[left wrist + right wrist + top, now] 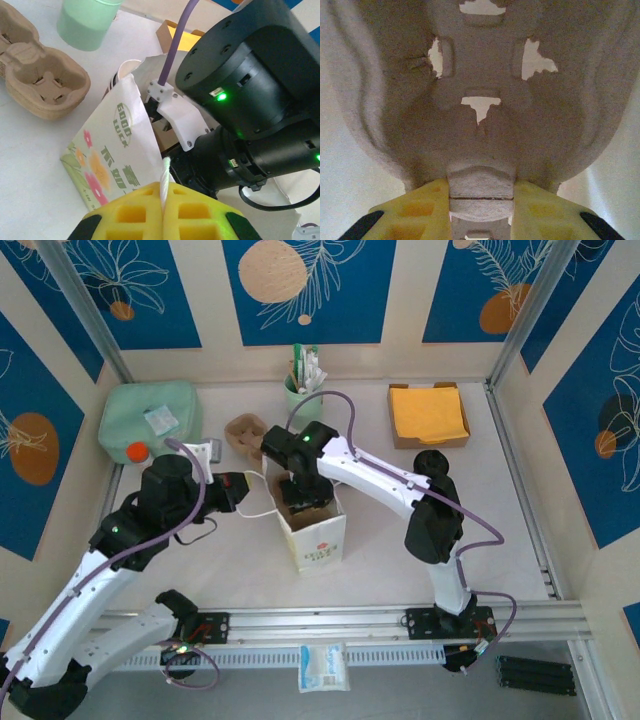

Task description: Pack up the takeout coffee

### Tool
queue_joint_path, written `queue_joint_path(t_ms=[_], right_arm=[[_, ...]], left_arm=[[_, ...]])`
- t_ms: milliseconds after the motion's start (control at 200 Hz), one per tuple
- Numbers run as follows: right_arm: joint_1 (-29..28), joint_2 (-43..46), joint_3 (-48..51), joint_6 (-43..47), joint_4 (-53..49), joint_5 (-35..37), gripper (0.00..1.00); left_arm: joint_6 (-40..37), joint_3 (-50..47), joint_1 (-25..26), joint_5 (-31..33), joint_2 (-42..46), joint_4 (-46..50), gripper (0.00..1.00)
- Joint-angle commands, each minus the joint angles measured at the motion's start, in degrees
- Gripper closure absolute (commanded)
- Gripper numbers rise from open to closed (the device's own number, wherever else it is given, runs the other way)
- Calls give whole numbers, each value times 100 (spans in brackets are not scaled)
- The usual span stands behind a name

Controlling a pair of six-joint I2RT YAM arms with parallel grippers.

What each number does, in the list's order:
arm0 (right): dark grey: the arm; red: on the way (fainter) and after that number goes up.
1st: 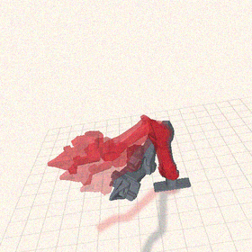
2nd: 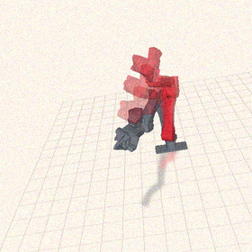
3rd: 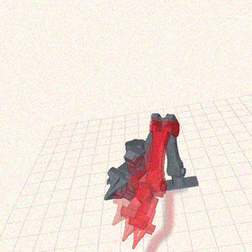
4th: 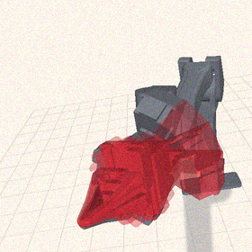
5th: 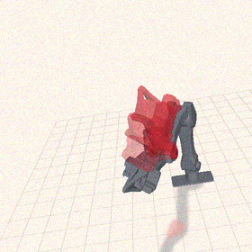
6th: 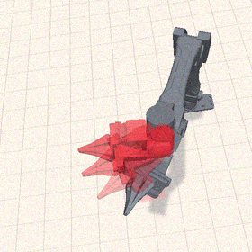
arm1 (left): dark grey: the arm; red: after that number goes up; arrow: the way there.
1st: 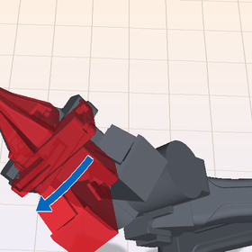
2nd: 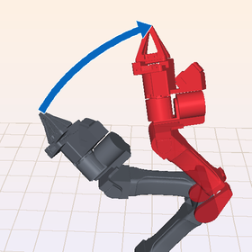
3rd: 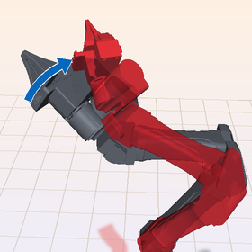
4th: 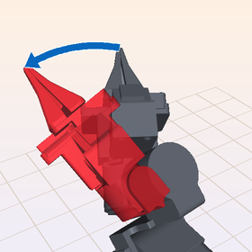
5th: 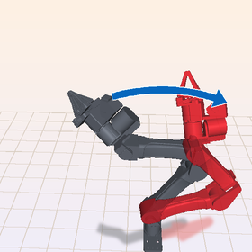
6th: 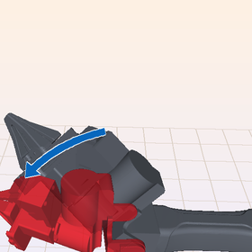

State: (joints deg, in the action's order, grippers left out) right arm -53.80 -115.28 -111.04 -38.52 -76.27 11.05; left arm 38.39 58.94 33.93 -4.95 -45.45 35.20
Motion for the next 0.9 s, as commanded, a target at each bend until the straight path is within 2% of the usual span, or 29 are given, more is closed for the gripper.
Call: queue_joint_path(t_ms=[0, 400, 580, 760, 895], right_arm=[[22, 24, 180, -151, 41, -138, 72], [38, 32, 579, -182, 261, -215, 72], [39, 58, 596, -154, 297, -264, 72], [36, 165, 597, -131, 314, -270, 73], [38, 254, 618, -122, 332, -270, 72]], left_arm=[[99, -41, 50, -138, 37, -206, 100], [81, -49, 79, -139, -82, -305, 99], [34, -23, 85, -104, -144, -323, 88], [-103, 9, 80, 125, -126, -246, 66], [-300, 70, 86, 404, -87, -208, 59]])
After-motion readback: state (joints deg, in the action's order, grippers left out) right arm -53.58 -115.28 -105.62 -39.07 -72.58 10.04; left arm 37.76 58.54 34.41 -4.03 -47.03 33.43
